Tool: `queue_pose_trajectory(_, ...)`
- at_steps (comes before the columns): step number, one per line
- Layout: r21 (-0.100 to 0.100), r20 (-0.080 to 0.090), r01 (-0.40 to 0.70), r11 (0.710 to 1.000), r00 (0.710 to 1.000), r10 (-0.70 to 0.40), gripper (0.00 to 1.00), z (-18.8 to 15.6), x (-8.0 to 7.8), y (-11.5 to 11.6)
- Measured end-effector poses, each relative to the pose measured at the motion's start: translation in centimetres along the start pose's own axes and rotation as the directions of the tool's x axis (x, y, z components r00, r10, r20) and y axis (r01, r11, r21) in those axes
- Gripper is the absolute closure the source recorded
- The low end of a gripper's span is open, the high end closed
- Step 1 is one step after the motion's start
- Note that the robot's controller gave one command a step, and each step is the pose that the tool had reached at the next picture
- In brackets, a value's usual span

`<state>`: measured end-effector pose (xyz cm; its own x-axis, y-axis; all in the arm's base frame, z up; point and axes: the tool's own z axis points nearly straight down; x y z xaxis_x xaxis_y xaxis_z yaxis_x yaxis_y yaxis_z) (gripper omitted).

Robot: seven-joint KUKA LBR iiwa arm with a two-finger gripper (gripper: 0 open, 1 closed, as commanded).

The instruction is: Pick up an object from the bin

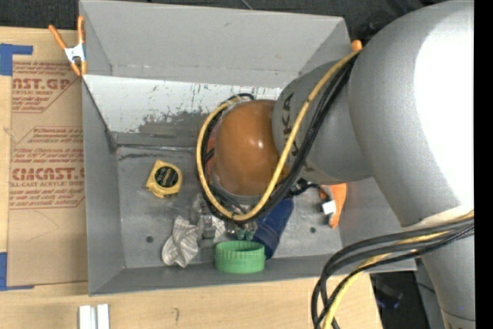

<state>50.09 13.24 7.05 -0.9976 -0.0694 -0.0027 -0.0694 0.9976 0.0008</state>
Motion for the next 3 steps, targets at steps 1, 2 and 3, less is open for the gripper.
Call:
queue_pose_trajectory(1,0.001,-0.007,0.006,1.0,1.0,-0.006,1.0,-3.0,-1.2,0.1)
queue_pose_trajectory(2,0.0,-0.002,0.02,1.0,1.0,-0.02,1.0,-5.8,-1.5,-1.1)
queue_pose_trajectory(3,0.0,0.001,0.006,1.0,1.0,-0.006,1.0,-21.1,-0.7,-0.9)
